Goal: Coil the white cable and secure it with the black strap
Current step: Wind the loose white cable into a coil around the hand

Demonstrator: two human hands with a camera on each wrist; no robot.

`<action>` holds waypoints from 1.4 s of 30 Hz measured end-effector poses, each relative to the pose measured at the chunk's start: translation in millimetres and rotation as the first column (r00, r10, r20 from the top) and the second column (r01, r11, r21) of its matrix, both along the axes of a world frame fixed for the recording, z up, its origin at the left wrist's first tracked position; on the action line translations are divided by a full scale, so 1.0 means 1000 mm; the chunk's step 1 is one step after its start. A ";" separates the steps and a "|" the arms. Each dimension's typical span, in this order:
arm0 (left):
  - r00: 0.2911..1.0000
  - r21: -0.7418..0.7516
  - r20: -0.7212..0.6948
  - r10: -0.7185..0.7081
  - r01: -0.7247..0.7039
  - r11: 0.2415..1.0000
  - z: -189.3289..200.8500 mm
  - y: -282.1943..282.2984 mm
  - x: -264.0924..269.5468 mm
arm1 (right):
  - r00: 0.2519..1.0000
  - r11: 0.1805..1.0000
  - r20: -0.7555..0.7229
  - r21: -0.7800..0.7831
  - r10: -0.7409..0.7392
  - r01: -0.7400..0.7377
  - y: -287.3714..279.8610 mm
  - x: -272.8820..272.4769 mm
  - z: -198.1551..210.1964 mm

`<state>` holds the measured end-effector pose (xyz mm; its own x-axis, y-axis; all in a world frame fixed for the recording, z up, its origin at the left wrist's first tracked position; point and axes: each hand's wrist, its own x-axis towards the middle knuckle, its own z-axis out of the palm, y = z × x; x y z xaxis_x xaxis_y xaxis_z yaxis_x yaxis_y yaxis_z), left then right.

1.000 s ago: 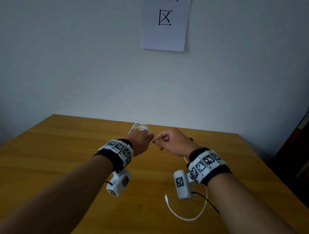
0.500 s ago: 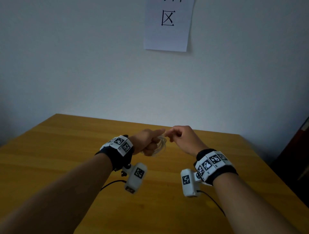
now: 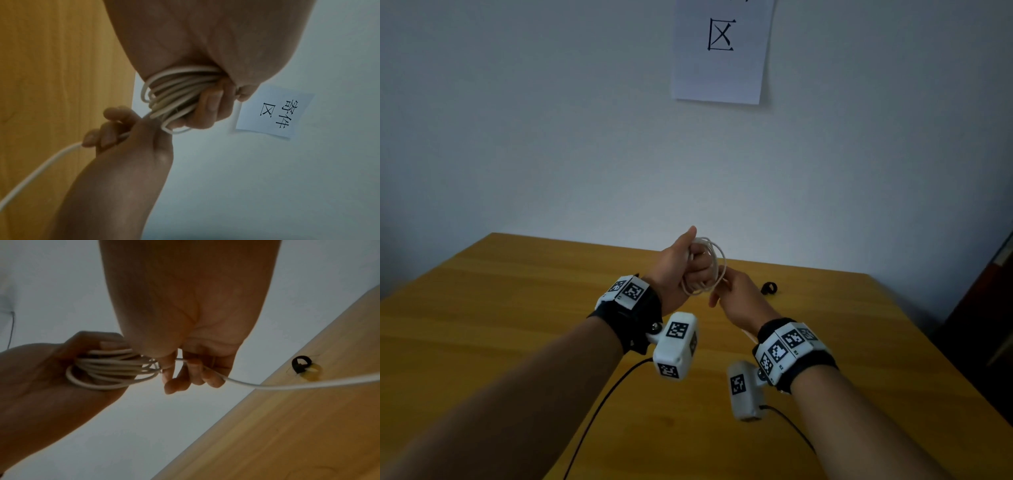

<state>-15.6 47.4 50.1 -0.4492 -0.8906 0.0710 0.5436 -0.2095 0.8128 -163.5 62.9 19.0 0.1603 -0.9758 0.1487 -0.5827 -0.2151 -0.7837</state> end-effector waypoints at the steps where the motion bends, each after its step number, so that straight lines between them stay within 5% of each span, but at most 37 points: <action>1: 1.000 -0.009 -0.010 0.025 -0.025 1.000 0.000 0.000 -0.002 | 1.000 1.000 0.000 0.006 0.011 -0.011 0.000 0.002 0.000; 11: 0.954 -0.249 0.167 0.250 -0.204 0.947 0.013 0.003 -0.012 | 0.989 0.982 -0.006 0.118 0.147 -0.145 0.006 0.014 -0.005; 15: 0.854 -0.440 0.371 0.364 -0.184 0.879 0.005 -0.006 -0.007 | 0.983 0.963 -0.057 0.221 0.172 -0.156 0.011 0.018 0.001; 20: 0.576 -0.605 0.629 0.522 -0.059 0.794 -0.012 -0.020 0.005 | 0.966 0.945 -0.109 0.255 0.237 -0.203 0.017 0.016 0.007; 26: 0.042 -0.625 0.775 0.631 0.207 0.753 -0.031 -0.028 0.026 | 0.936 0.944 -0.233 0.262 0.262 -0.200 0.018 0.011 0.018; 28: -0.040 -0.596 0.775 0.631 0.283 0.751 -0.031 -0.023 0.031 | 0.929 0.951 -0.263 0.234 0.261 -0.201 0.018 0.008 0.023; 32: 0.002 -0.505 0.854 0.521 0.247 0.827 -0.035 -0.014 0.035 | 0.931 0.973 -0.295 0.145 0.214 -0.177 0.014 0.000 0.031; 36: 0.224 -0.441 0.882 0.414 0.086 0.893 -0.039 -0.011 0.033 | 0.948 0.989 -0.281 0.040 0.149 -0.144 0.011 -0.007 0.035; 42: 0.475 -0.327 0.851 0.223 0.149 0.933 -0.032 -0.007 0.029 | 0.981 0.994 -0.190 -0.099 0.035 -0.054 -0.002 -0.018 0.027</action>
<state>13.5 40.3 18.0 -0.4078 -0.9110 -0.0616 -0.4777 0.1554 0.8647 -181.2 60.5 46.4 0.2378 -0.9480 0.2115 -0.7054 -0.3182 -0.6333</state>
